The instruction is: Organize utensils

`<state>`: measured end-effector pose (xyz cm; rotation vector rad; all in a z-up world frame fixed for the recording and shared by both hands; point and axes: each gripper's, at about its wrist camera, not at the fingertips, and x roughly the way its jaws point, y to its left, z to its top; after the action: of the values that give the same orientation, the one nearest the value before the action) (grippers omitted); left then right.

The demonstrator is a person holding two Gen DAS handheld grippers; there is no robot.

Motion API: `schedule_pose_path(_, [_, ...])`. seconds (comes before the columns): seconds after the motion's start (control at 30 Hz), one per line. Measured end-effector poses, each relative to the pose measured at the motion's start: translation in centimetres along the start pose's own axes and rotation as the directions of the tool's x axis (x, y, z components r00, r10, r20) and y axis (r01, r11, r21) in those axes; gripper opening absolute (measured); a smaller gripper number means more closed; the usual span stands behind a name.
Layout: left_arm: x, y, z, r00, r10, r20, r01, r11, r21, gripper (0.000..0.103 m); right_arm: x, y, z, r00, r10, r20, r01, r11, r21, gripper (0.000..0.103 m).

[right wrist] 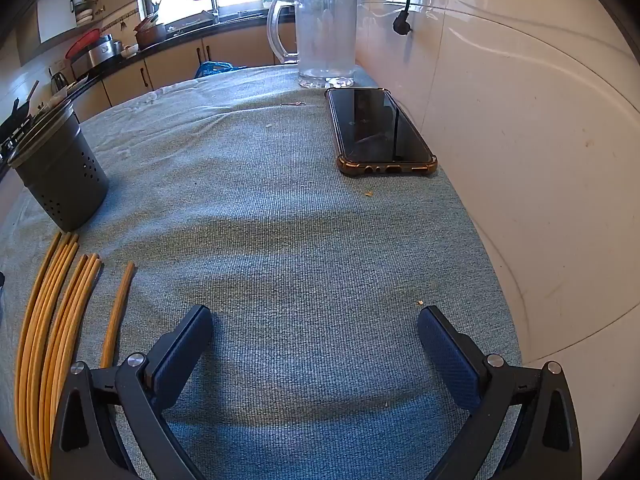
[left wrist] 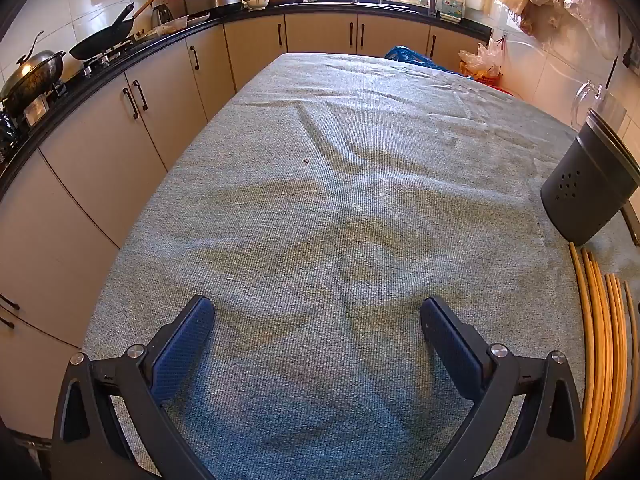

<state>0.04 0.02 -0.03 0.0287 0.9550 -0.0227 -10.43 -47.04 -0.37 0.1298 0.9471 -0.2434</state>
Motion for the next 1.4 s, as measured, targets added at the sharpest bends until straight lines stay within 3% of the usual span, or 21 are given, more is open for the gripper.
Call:
schedule_pose_path(0.3, [-0.5, 0.1, -0.3, 1.0, 0.019, 0.017, -0.019, 1.0, -0.01, 0.103, 0.1, 0.6, 0.9, 0.999, -0.01, -0.035, 0.01, 1.0, 0.011, 0.103])
schedule_pose_path(0.47, [-5.1, -0.3, -1.6, 0.992, 0.043, 0.116, -0.042, 0.999, -0.004, 0.103, -1.3, 0.8, -1.0, 0.999, -0.026, -0.024, 0.027, 0.999, 0.032, 0.1])
schedule_pose_path(0.6, [-10.7, -1.4, -2.1, 0.963, 0.064, 0.262, -0.07, 0.997, 0.013, 0.103, -4.8, 1.6, -2.4, 0.997, -0.044, 0.069, 0.042, 0.999, 0.025, 0.1])
schedule_pose_path(0.77, [-17.4, -3.3, -3.3, 0.909, 0.071, 0.41, -0.083, 0.996, 0.011, 0.103, -10.0, 2.9, -3.8, 0.98, -0.02, 0.199, 0.01, 0.999, 0.051, 0.1])
schedule_pose_path(0.9, [-21.8, -4.3, -4.9, 0.854, 0.083, 0.514, -0.102, 0.995, 0.008, 0.103, -14.6, 4.5, -4.8, 0.948, -0.016, 0.319, -0.009, 0.997, 0.076, 0.1])
schedule_pose_path(1.0, [-24.2, -4.9, -5.9, 0.824, 0.082, 0.56, -0.105, 0.994, 0.009, 0.103, -17.5, 5.3, -5.8, 0.918, -0.025, 0.395, -0.016, 0.995, 0.1, 0.101])
schedule_pose_path(1.23, [-27.3, -5.6, -8.3, 0.804, 0.022, 0.594, -0.059, 0.997, 0.044, 0.103, -22.1, 6.1, -8.1, 0.848, -0.05, 0.528, -0.033, 0.989, 0.147, 0.101])
schedule_pose_path(1.4, [-28.4, -6.4, -9.1, 0.8, 0.003, 0.599, -0.045, 0.997, 0.056, 0.103, -25.3, 6.7, -9.6, 0.77, -0.11, 0.628, 0.019, 0.989, 0.15, 0.101])
